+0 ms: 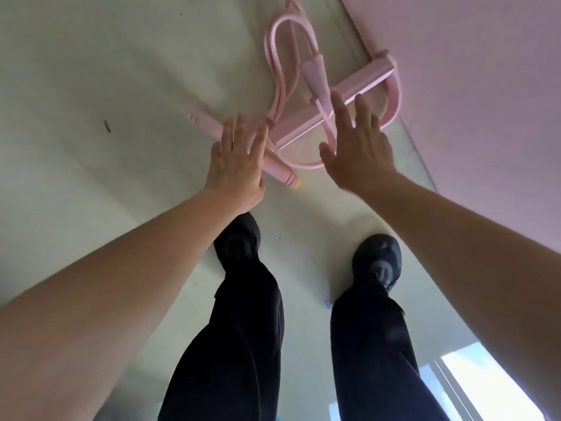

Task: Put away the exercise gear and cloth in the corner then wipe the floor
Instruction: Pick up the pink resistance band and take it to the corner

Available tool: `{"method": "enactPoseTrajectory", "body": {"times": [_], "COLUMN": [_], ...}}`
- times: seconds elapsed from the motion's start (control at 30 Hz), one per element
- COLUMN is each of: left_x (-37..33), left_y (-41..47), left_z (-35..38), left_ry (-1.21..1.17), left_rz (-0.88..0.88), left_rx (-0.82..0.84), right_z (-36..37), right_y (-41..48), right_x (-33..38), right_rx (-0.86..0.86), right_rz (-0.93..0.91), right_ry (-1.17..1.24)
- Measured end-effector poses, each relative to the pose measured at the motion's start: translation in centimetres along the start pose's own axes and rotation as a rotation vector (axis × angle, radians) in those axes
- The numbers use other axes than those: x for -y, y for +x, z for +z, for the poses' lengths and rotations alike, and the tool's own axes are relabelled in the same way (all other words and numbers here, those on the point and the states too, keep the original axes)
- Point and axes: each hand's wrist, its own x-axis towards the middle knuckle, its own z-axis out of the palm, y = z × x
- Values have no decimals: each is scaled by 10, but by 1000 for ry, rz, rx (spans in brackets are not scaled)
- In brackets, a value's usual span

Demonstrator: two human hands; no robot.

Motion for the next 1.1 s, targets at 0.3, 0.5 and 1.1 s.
{"method": "enactPoseTrajectory", "body": {"times": [0.3,0.5,1.1], "left_x": [3,6,-59], "left_y": [32,43,-101], "left_z": [78,75,-222], "left_ry": [-151,-113,-178], "left_rz": [-34,-30,44], "left_rx": [-174,-211,-486], "right_z": [74,76,-195], "right_y": [42,29,-135], "right_x": [-17,-35,-31], "right_rx": [-148,25,-249], "right_rz": [120,209,343], "right_ry": [163,156,452]}}
